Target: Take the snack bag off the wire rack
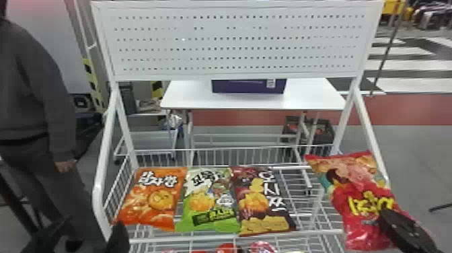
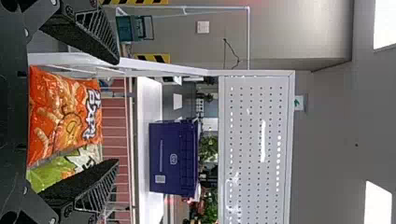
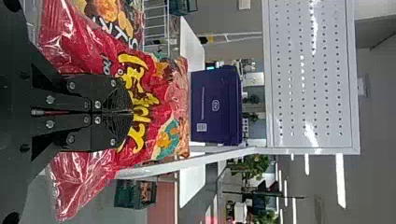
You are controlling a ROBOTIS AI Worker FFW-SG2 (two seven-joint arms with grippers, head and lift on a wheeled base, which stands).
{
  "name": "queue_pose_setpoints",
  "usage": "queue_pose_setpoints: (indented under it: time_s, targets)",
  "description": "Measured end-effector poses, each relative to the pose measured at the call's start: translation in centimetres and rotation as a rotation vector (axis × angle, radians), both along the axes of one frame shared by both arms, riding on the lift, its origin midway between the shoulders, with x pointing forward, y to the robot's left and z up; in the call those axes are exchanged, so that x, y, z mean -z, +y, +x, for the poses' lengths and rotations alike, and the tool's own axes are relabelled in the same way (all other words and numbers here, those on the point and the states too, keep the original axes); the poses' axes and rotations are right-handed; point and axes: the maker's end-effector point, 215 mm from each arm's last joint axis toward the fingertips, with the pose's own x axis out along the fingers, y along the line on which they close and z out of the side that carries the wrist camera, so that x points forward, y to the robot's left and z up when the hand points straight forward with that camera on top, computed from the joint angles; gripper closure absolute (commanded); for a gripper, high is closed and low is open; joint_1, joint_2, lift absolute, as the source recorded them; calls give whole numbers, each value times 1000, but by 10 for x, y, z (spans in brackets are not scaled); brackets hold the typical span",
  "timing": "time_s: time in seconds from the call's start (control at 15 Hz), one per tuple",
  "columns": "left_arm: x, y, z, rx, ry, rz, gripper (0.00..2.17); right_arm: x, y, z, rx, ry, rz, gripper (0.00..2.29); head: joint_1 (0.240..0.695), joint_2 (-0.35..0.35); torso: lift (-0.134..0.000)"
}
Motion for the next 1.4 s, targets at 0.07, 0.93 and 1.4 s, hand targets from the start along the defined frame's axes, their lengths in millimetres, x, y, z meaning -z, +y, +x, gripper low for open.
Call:
queue_pose_setpoints:
  time_s: [0.07,0.93,1.4]
  targets:
    - [-1,1,0,-1,-2,-4,144,2,-4,-4,7,3,0,2078,499,0,0]
    - [-5,8,-1,-20,-15,-14,144,-3,-7,-19,23,-2,1,2078,499,0,0]
    - [-4,8,-1,-21,-10,-11,144,-5,-6,-19,22,-6,-3,2078,499,0,0]
